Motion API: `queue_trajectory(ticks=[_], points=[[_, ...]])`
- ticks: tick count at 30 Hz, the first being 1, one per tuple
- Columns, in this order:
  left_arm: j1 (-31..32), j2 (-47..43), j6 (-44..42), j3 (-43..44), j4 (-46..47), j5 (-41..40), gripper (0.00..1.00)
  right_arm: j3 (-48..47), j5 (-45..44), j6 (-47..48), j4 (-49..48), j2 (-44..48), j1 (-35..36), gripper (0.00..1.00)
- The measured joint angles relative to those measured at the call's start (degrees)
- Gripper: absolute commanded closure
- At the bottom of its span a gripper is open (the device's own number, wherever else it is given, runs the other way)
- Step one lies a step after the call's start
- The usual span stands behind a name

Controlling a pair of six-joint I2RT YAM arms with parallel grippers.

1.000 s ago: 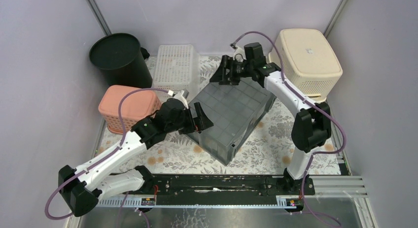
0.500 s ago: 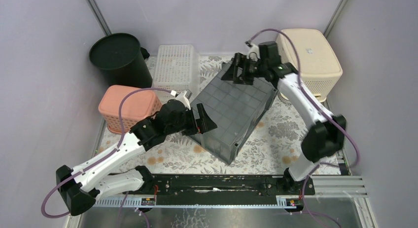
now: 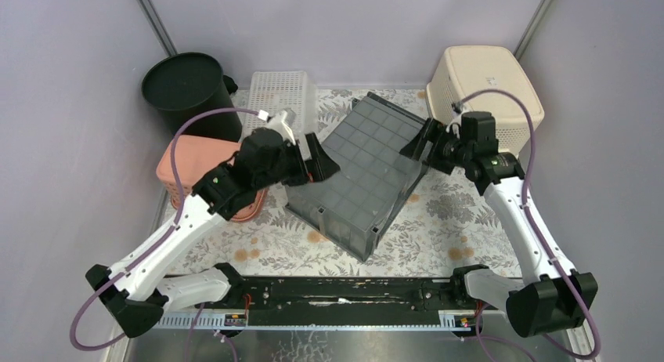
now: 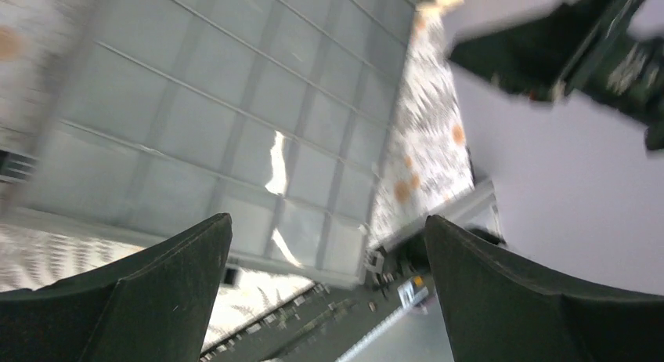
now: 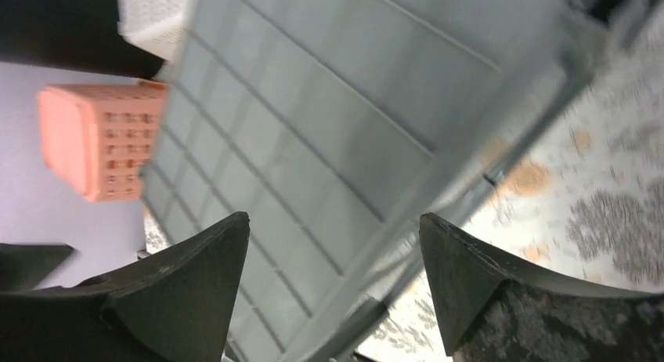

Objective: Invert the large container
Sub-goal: Move the container to the center of the board.

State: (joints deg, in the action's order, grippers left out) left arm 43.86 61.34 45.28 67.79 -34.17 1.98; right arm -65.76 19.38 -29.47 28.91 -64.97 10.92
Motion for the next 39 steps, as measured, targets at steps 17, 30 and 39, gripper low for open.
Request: queue_trajectory(ticks=[17,30,39], points=[[-25.55,11.61,-8.35,-0.98,2.64,4.94,0.0,12.81,1.25,-6.38,-4.74,0.02,-3.76,0.24],[-25.59,11.98,-7.61,-8.96,7.85,9.9,0.0,11.47,4.07,-9.49,-11.63,-10.97,-4.22,0.28],[-25.49,11.43,-6.36,-11.34,10.27,11.87,0.0,4.61,5.18,-11.21,-14.58,-18.93,-4.22,0.28]])
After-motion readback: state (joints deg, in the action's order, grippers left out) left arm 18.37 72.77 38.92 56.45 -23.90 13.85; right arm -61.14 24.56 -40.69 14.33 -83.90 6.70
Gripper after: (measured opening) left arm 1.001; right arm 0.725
